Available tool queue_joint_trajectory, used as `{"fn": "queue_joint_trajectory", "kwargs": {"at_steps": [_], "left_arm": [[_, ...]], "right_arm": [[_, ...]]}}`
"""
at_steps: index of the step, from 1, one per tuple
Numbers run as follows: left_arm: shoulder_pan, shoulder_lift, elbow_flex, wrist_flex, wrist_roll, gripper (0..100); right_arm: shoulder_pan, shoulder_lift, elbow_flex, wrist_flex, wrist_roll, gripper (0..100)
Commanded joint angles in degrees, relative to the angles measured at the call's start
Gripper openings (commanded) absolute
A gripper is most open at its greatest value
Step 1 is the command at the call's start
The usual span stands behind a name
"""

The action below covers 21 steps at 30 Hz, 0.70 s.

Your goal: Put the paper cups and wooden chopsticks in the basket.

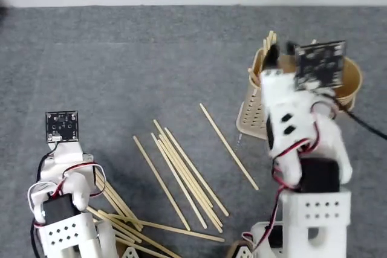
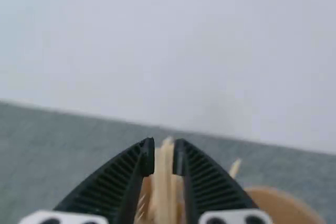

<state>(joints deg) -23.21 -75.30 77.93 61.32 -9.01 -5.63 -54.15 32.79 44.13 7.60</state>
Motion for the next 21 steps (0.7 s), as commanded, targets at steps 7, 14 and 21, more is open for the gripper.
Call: {"fn": "queue_joint_trajectory", "kwargs": {"at_steps": [7,14,21], "left_arm": [[-0.35,-0.62,-5.85,4.04,2.73,15],[-0.18,-0.53,-14.55,13.80,2.73,13],[-0.26,8.35,-16.75,13.80,3.34,12]], "right_arm": [[-12.79,-2.77,3.34,25.19,-0.88,0.9],[-15.16,-2.86,16.62,18.86,-7.12,0.9],[-15.25,-2.86,23.12,16.31,-7.38,1.0]]}}
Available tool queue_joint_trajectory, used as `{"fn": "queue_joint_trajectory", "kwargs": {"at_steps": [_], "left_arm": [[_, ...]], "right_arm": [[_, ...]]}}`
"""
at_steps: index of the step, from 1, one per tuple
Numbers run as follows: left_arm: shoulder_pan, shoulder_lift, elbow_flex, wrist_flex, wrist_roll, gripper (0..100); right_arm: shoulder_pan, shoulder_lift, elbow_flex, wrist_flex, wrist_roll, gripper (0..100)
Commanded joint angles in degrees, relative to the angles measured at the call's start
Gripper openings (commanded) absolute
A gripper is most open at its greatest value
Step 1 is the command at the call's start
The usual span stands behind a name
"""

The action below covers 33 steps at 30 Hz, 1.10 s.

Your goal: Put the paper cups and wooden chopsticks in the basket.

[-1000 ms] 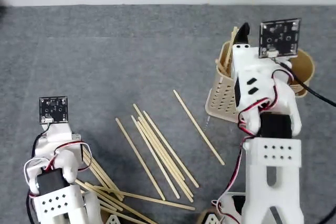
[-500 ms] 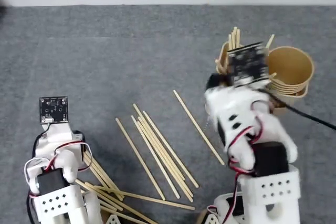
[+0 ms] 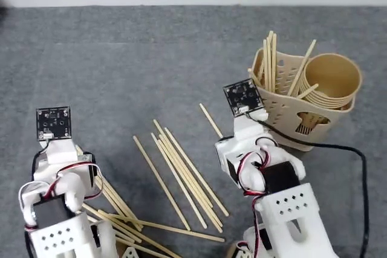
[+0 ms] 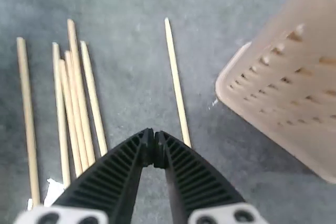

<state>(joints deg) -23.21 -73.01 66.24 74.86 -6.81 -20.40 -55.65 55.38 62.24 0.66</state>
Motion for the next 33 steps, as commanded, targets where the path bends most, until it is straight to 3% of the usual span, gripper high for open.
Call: {"fn": "queue_joint_trajectory", "kwargs": {"at_steps": [1,8,15,19,24,33], "left_arm": [[-0.26,9.76,-6.64,0.26,2.29,12],[-0.26,37.45,-17.98,-0.88,7.47,13],[-0.35,56.35,-19.65,-9.85,12.13,16],[-1.93,62.68,-19.74,-13.36,13.45,22],[-4.92,64.88,-19.65,-16.00,13.19,22],[-4.48,73.67,-24.13,-15.74,13.63,22]], "right_arm": [[-0.48,-1.36,1.14,-2.07,-0.44,1.0],[-0.48,-1.19,3.87,-3.47,-2.37,1.0],[-0.48,-1.63,5.71,-4.53,-2.37,1.1],[-0.40,-1.63,5.80,-4.44,-2.37,1.0],[-0.40,-1.63,5.80,-4.44,-2.37,1.0],[-0.40,-1.71,5.80,-4.18,-2.37,1.0]]}}
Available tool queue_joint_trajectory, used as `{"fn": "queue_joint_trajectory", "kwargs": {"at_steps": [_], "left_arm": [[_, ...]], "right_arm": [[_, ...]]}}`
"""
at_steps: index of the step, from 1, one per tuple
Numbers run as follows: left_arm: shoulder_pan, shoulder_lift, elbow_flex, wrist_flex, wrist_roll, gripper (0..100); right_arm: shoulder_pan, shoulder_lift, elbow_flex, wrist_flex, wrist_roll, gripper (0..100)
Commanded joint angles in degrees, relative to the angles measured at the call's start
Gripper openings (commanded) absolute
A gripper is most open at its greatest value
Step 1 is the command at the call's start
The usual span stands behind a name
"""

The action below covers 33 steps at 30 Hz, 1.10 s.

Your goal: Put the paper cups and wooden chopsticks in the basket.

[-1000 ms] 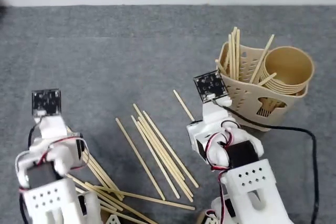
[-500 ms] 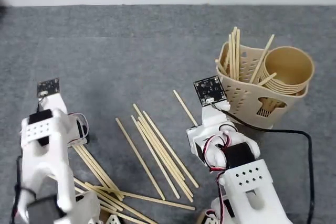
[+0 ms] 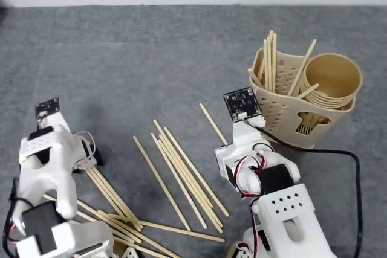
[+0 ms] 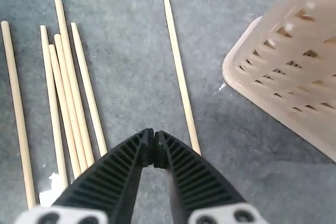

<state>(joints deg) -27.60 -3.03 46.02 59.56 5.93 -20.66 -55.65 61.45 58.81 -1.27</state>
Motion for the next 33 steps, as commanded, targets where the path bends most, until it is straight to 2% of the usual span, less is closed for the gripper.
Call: {"fn": "queue_joint_trajectory", "kwargs": {"at_steps": [1,4,10,16,24,33], "left_arm": [[0.62,5.36,-5.32,0.26,0.88,21],[3.08,11.34,-10.51,3.78,0.79,17],[4.48,23.74,-23.16,12.31,0.35,2],[5.01,27.43,-28.53,16.00,0.35,1],[11.87,27.25,-35.03,16.97,0.88,1],[17.76,15.38,-51.91,29.63,2.90,1]], "right_arm": [[-0.13,-1.71,-0.26,-0.75,-0.44,1.0],[-0.13,-1.71,-0.26,-0.66,-0.44,1.0],[-0.13,-1.71,-0.26,-0.57,-0.44,1.0],[-0.13,-1.80,-0.26,-0.57,-0.44,1.0],[0.22,-1.80,-0.26,0.22,-0.09,1.0],[0.22,-1.80,-0.18,0.75,0.00,1.0]]}}
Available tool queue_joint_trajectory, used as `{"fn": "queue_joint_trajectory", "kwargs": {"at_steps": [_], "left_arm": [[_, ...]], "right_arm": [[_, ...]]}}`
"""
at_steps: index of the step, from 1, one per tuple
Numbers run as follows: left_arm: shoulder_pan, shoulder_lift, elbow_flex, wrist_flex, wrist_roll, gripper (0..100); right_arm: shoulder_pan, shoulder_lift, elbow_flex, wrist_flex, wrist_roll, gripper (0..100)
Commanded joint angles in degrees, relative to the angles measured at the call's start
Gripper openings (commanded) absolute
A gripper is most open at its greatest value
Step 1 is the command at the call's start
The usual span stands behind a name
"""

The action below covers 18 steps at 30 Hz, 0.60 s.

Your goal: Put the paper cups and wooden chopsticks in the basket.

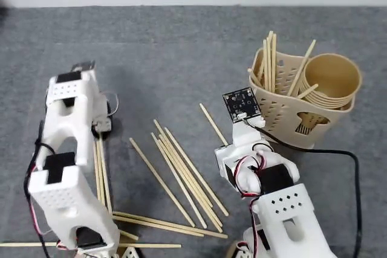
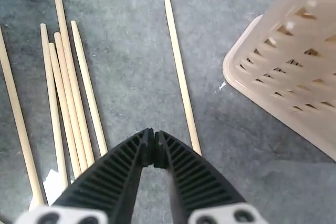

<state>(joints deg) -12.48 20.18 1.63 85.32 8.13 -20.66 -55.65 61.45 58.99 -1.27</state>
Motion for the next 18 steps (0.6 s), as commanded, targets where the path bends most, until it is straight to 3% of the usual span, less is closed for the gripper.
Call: {"fn": "queue_joint_trajectory", "kwargs": {"at_steps": [1,12,18], "left_arm": [[3.52,-9.49,-9.71,5.19,0.79,1],[14.86,-14.15,-33.36,10.37,4.13,1],[21.63,-14.15,-48.48,6.77,4.75,1]], "right_arm": [[0.22,-1.80,-0.18,0.66,0.00,1.0],[0.31,-1.80,1.14,0.66,0.44,1.0],[0.40,-1.80,3.69,0.66,8.79,1.0]]}}
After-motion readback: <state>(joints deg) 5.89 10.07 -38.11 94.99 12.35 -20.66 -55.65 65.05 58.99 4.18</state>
